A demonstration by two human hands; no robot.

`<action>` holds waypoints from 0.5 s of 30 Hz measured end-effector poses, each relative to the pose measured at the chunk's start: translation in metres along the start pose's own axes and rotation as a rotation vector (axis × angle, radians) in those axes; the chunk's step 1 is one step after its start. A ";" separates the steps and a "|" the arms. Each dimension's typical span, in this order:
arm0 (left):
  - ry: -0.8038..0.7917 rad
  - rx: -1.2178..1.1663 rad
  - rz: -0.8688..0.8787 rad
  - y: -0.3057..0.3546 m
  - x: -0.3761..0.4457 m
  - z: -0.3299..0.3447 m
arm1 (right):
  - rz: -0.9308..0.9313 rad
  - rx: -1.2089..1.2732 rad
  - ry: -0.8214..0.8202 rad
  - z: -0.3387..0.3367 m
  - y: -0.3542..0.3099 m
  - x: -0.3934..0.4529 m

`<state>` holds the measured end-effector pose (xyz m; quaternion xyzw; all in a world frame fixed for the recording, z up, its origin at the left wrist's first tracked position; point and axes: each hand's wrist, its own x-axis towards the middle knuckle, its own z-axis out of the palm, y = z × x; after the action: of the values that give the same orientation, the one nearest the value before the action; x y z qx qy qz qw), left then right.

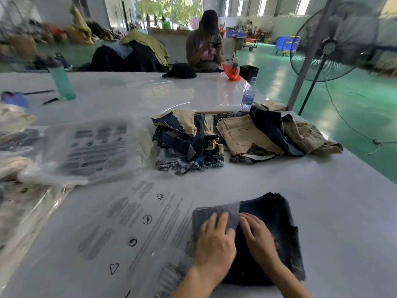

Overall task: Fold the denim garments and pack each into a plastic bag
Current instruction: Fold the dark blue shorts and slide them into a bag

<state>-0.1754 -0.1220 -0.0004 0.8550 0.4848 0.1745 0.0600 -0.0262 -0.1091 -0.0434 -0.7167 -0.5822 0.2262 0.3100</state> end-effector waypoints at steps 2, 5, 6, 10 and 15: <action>-0.122 0.001 0.006 0.011 -0.013 0.010 | 0.118 0.392 -0.046 0.003 -0.027 -0.011; -0.291 0.033 0.048 0.009 -0.034 0.027 | 0.150 0.413 -0.134 0.009 -0.032 -0.021; -0.182 0.037 0.107 0.007 -0.039 0.028 | 0.104 0.297 -0.123 0.008 -0.030 -0.021; -0.086 0.059 0.076 0.009 -0.072 0.034 | 0.090 0.146 -0.065 0.004 -0.020 -0.017; 0.117 -0.009 -0.149 0.002 -0.093 0.033 | 0.372 0.780 -0.031 -0.022 -0.027 -0.004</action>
<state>-0.2051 -0.1995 -0.0532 0.8045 0.5489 0.2217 0.0483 -0.0304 -0.1135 -0.0092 -0.6350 -0.3186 0.4923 0.5030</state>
